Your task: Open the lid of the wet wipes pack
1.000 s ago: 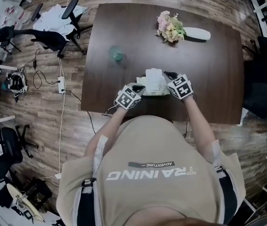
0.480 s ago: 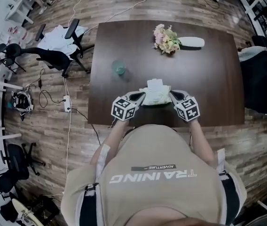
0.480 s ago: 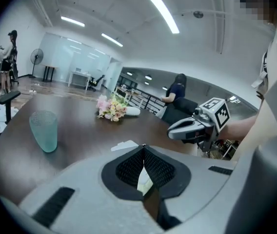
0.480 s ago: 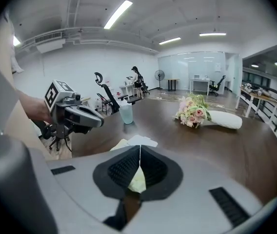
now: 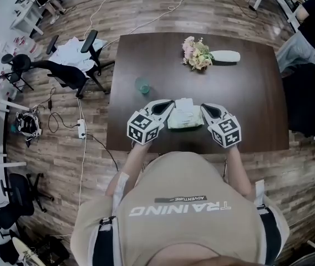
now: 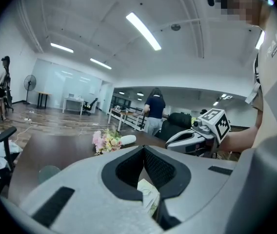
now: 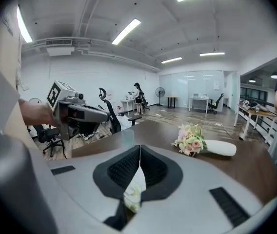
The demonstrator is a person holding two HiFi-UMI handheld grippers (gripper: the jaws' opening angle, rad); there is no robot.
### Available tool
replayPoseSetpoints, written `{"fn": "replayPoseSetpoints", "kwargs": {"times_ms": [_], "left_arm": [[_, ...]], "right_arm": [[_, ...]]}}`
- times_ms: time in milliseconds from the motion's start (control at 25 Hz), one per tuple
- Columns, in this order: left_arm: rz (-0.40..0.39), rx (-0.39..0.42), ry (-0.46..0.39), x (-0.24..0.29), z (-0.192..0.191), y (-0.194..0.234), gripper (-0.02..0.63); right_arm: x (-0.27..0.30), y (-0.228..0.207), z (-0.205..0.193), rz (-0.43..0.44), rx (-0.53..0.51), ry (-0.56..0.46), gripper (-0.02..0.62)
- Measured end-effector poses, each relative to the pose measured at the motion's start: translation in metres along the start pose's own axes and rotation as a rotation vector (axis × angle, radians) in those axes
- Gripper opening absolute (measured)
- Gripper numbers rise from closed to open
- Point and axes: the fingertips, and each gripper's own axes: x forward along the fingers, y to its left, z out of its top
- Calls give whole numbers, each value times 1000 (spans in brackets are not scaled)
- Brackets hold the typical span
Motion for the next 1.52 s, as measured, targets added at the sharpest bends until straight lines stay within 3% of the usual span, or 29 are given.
{"fn": "replayPoseSetpoints", "kwargs": {"times_ms": [320, 800, 1120, 1520], "left_arm": [[15, 64, -90, -17, 56, 1, 9], [-10, 151, -219, -24, 130, -13, 9], [-9, 184, -264, -35, 153, -15, 9], [75, 225, -342, -58, 187, 0, 9]], "right_arm": [[-14, -1, 63, -27, -54, -126, 15], [-31, -3, 124, -55, -143, -223, 15], [-39, 4, 151, -54, -180, -258, 15], [-56, -5, 192, -154, -200, -365, 15]]}}
